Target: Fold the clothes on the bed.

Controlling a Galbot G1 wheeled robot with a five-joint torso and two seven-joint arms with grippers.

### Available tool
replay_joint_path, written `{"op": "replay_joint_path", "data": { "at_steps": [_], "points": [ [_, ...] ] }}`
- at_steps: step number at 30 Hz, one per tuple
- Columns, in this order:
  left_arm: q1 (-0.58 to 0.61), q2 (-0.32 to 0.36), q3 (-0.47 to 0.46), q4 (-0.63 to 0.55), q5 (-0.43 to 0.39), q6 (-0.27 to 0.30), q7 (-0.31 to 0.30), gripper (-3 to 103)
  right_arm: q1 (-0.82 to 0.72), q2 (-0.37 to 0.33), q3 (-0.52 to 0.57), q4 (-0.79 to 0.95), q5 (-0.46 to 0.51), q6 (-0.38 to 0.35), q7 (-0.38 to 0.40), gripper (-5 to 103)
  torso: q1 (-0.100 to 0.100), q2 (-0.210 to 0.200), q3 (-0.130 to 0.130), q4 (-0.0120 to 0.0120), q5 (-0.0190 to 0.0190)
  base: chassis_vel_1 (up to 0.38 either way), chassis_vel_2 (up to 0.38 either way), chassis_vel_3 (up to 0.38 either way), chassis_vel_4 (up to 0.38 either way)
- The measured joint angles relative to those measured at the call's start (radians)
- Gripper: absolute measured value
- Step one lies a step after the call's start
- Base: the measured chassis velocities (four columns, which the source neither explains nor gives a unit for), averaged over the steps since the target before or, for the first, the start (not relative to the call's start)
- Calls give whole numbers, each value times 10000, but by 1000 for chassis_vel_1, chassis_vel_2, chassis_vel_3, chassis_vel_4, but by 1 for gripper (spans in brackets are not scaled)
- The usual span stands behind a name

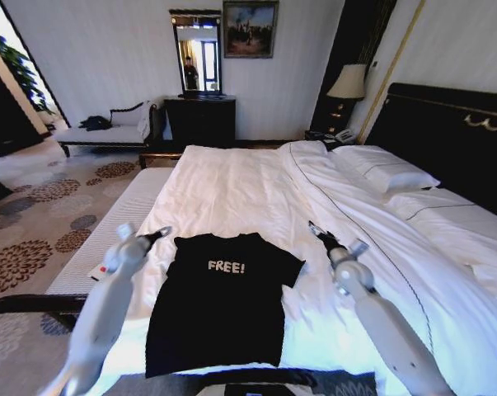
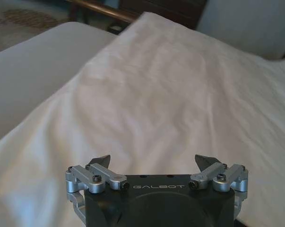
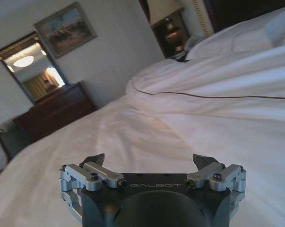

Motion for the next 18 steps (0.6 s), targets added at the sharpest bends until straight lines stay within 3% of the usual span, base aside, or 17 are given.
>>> {"op": "replay_joint_path", "data": {
  "at_steps": [3,9,14,18],
  "points": [
    [-1182,-168,1123,1095,666,18,495,100,-242,-140,161,-22,-63,6,-5,100,4,0,1,9,-2,0,0,0,0],
    [-1540,-198,1743,1362,921,17,658,100,-175,-210,241,-114,-102,55,-4,100,3,0,1,12,-2,0,0,0,0],
    [-378,138,1236,65,986,-31,963,100,-589,-708,551,-6,-87,54,-457,100,3,0,0,11,-4,0,0,0,0],
    [1503,543,244,-1482,1017,-484,1346,100,-1655,-1408,1212,524,-371,19,-1068,100,-1,0,-2,14,-7,0,0,0,0]
  ]
}}
